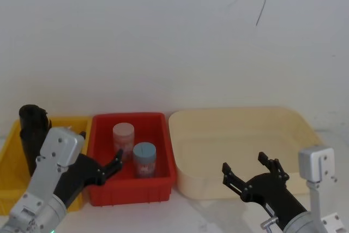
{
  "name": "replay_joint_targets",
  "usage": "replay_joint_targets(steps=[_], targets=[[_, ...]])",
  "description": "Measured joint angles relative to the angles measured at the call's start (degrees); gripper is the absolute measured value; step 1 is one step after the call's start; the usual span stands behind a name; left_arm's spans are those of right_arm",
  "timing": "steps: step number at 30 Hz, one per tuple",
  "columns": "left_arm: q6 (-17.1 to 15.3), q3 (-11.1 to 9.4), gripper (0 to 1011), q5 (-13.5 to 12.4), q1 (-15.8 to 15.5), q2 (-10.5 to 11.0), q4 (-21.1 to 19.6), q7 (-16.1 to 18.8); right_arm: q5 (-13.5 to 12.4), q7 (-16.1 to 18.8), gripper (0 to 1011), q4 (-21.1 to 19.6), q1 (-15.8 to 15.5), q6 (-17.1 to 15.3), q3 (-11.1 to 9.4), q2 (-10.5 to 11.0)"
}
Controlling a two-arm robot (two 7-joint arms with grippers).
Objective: Pick up the garbage bag with the one hand and transfer it to the other hand.
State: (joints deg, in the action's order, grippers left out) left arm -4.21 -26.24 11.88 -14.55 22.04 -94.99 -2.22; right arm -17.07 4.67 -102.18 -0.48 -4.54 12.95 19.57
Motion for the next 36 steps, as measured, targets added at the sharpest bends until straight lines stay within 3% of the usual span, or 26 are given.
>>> replay_joint_targets(steps=[7,13,18,19,25,26,28,36], targets=[[-5.5,1.2,1001,1.1,2.5,1.1,-6.4,0.4,-1.3,1.7,1001,-2.5,1.3,-6.0,0.9,0.3],[-10.1,4.1,1001,2.2,8.0,2.7,-14.4,2.8,-1.8,2.8,1001,-4.9,3.2,-11.3,2.7,0.2],[-12.4,8.0,1001,3.2,14.3,3.9,-21.3,5.4,-1.8,3.3,1001,-6.9,5.6,-16.7,5.3,-0.7],[-12.4,8.0,1001,3.2,14.3,3.9,-21.3,5.4,-1.7,3.3,1001,-7.1,6.0,-17.6,5.6,-0.8],[-12.4,13.2,1001,4.8,21.3,4.1,-26.6,8.0,-0.9,3.3,1001,-7.9,8.9,-22.1,8.3,-2.3],[-12.4,13.2,1001,4.8,21.3,4.1,-26.6,8.0,-0.7,3.3,1001,-7.9,9.6,-23.2,8.9,-2.7],[-11.4,15.4,1001,5.8,24.0,4.0,-27.9,8.5,-0.4,3.3,1002,-7.6,10.6,-24.1,9.4,-3.2],[-9.5,19.3,1001,8.0,27.2,3.7,-28.7,8.5,0.9,3.2,1001,-4.1,15.7,-27.4,11.6,-5.5]])
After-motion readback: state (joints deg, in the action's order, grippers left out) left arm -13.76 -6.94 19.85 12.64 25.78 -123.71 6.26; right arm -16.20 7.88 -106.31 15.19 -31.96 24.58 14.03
